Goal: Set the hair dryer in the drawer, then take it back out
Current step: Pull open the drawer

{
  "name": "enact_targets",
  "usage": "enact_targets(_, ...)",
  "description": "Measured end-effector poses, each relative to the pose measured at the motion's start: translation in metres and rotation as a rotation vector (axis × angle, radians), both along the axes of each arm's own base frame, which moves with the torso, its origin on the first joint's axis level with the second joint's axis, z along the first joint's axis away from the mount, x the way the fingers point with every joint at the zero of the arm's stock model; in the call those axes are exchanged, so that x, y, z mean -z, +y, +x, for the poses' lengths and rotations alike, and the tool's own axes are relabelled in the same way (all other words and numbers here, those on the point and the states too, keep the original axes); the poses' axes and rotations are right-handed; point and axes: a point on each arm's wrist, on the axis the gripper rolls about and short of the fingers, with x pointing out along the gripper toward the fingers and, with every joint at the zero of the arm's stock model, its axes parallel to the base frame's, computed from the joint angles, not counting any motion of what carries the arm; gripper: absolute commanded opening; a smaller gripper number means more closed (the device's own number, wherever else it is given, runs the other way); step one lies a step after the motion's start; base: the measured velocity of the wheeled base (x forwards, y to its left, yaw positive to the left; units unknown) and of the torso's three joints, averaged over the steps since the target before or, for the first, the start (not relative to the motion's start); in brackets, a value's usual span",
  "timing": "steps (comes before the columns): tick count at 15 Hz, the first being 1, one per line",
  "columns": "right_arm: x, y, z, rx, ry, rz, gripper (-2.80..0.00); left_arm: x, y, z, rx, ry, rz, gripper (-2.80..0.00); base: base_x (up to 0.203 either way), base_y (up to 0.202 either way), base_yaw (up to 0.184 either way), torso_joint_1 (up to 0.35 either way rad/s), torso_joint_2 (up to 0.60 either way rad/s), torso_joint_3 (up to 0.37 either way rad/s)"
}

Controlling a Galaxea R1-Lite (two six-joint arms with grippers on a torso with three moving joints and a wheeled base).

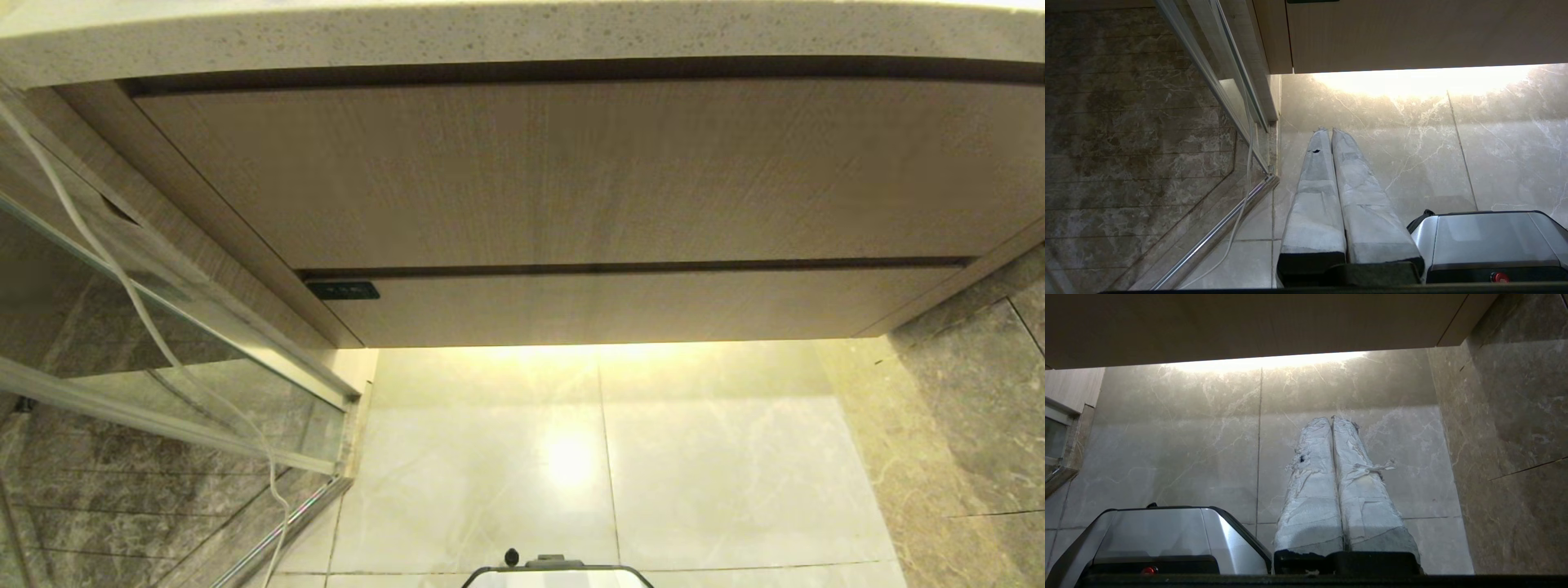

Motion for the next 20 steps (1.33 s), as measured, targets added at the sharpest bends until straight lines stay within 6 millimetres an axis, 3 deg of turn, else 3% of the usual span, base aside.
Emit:
enact_targets(6, -0.004, 0.0, -0.001, -0.003, -0.012, -0.029, -2.8, 0.0, 0.0, 0.0, 0.0, 0.0, 0.0, -2.8, 0.0, 0.0, 0.0, 0.0, 0.0, 0.0)
enact_targets(8, -0.03, 0.0, -0.006, -0.017, -0.05, -0.027, -2.8, 0.0, 0.0, 0.0, 0.0, 0.0, 0.0, -2.8, 0.0, 0.0, 0.0, 0.0, 0.0, 0.0)
enact_targets(11, -0.096, 0.002, -0.001, -0.092, -0.024, -0.024, -2.8, 0.0, 0.0, 0.0, 0.0, 0.0, 0.0, -2.8, 0.0, 0.0, 0.0, 0.0, 0.0, 0.0)
enact_targets(13, -0.137, 0.003, 0.023, -0.165, 0.07, -0.018, -2.8, 0.0, 0.0, 0.0, 0.0, 0.0, 0.0, -2.8, 0.0, 0.0, 0.0, 0.0, 0.0, 0.0)
enact_targets(15, -0.169, 0.006, 0.065, -0.255, 0.185, -0.015, -2.8, 0.0, 0.0, 0.0, 0.0, 0.0, 0.0, -2.8, 0.0, 0.0, 0.0, 0.0, 0.0, 0.0)
enact_targets(17, -0.182, 0.015, 0.118, -0.352, 0.318, -0.029, -2.8, 0.0, 0.0, 0.0, 0.0, 0.0, 0.0, -2.8, 0.0, 0.0, 0.0, 0.0, 0.0, 0.0)
enact_targets(19, -0.176, 0.028, 0.174, -0.433, 0.453, -0.066, -2.8, 0.0, 0.0, 0.0, 0.0, 0.0, 0.0, -2.8, 0.0, 0.0, 0.0, 0.0, 0.0, 0.0)
enact_targets(20, -0.167, 0.037, 0.203, -0.468, 0.518, -0.089, 0.0, 0.0, 0.0, 0.0, 0.0, 0.0, 0.0, -2.8, 0.0, 0.0, 0.0, 0.0, 0.0, 0.0)
